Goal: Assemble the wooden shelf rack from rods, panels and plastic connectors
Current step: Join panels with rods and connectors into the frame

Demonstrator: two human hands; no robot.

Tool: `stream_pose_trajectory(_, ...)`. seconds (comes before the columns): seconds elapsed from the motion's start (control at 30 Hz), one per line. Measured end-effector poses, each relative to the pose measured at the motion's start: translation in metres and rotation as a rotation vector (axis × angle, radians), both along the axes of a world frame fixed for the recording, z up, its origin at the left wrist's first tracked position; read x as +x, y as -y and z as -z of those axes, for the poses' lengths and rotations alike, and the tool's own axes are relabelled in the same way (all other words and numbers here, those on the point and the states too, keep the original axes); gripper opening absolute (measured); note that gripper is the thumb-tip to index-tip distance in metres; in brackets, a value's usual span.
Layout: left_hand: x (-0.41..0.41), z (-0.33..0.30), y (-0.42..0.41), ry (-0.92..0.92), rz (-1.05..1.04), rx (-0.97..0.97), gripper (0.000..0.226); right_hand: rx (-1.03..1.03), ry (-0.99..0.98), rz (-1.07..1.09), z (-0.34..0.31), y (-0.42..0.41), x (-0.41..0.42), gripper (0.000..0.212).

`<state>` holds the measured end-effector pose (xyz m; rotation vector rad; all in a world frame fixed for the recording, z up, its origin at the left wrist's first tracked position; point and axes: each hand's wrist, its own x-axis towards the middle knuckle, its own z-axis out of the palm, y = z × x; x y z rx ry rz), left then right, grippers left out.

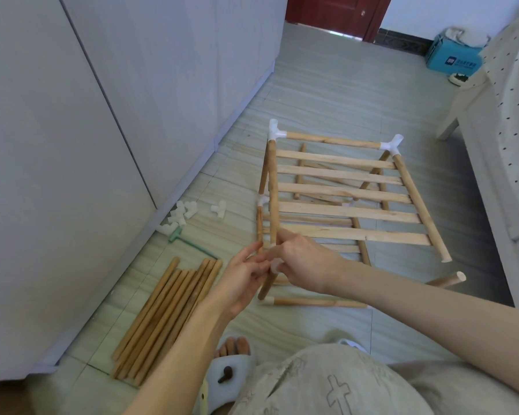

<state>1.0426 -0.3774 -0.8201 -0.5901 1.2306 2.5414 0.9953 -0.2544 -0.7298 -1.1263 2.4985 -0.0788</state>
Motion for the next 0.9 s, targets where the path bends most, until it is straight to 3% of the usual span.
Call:
stream_pose_trajectory(0.13,0.001,0.003,-0.001,0.036,-0.068,0.024,0.046,-0.145,0.001,0.095,0.007,-0.015,0.003,0.024)
stream_pose_trajectory(0.3,-0.025,-0.007,0.002,0.075,-0.021,-0.222,0.016,-0.255,-0.037,0.190,0.015,-0.033,0.001,0.028)
stream_pose_trajectory(0.5,-0.078,-0.017,-0.006,0.051,0.083,-0.395,0.033,-0.119,-0.169,0.110,0.030,-0.022,0.000,0.042)
stream_pose_trajectory(0.63,-0.111,-0.016,-0.012,0.066,0.067,-0.456,0.042,-0.174,-0.243,0.148,0.038,-0.021,-0.002,0.048)
stream_pose_trajectory(0.7,-0.121,-0.010,-0.014,0.071,0.051,-0.422,0.048,-0.194,-0.271,0.197,0.040,-0.024,-0.009,0.064)
stream_pose_trajectory(0.83,-0.119,0.003,-0.014,-0.010,0.072,-0.430,0.047,-0.117,-0.193,0.300,0.044,-0.030,-0.021,0.119)
stream_pose_trajectory(0.9,-0.114,0.009,-0.015,-0.036,0.049,-0.419,0.045,-0.074,-0.118,0.277,0.047,-0.030,-0.024,0.125)
